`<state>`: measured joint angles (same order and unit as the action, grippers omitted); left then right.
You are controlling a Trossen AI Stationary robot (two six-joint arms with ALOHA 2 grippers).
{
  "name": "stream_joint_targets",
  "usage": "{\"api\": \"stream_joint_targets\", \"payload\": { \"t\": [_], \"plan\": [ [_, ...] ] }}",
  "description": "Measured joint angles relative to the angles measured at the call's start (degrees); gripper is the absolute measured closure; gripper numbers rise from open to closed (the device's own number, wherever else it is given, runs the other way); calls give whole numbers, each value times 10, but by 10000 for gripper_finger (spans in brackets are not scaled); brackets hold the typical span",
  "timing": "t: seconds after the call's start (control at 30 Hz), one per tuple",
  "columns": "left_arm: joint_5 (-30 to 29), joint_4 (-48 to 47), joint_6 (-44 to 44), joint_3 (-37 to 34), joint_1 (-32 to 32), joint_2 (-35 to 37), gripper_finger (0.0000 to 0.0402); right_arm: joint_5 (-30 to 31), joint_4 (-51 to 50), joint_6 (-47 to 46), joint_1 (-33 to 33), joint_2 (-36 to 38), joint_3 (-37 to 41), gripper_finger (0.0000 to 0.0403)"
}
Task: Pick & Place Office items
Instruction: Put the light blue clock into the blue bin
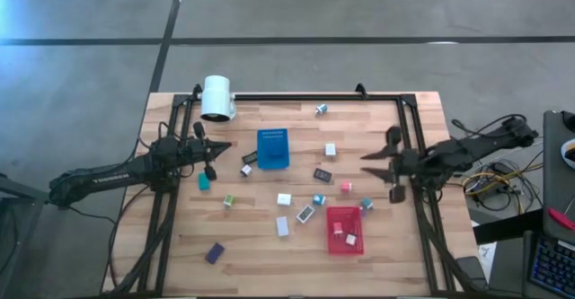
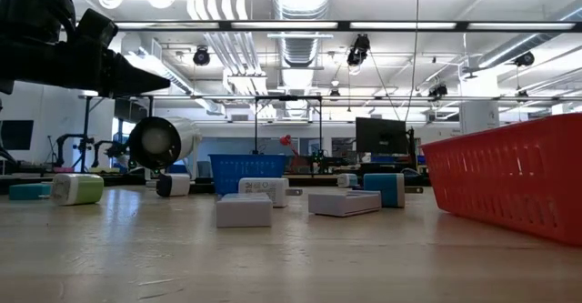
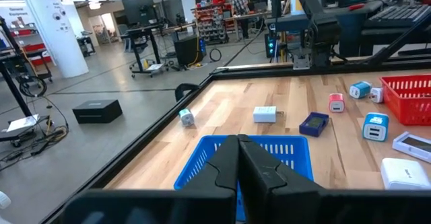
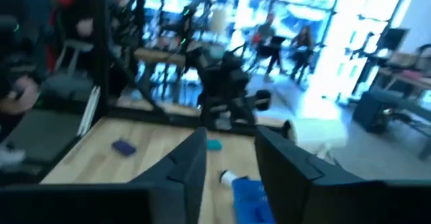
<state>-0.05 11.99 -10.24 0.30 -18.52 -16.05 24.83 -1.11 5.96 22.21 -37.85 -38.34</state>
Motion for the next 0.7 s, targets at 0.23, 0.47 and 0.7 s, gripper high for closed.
{"api": "stream_joint_targets", "payload": {
  "t": [0.23, 0.47, 0.7],
  "plan": [
    [0, 0, 2, 0, 0, 0, 394, 15, 63, 47, -2, 106, 84, 382],
    [0, 0, 1, 0, 0, 0, 394, 9, 93, 56, -5, 173, 147, 394],
    [0, 5, -5, 0, 0, 0, 394, -38, 87, 49, -51, 210, 199, 394]
  ]
}}
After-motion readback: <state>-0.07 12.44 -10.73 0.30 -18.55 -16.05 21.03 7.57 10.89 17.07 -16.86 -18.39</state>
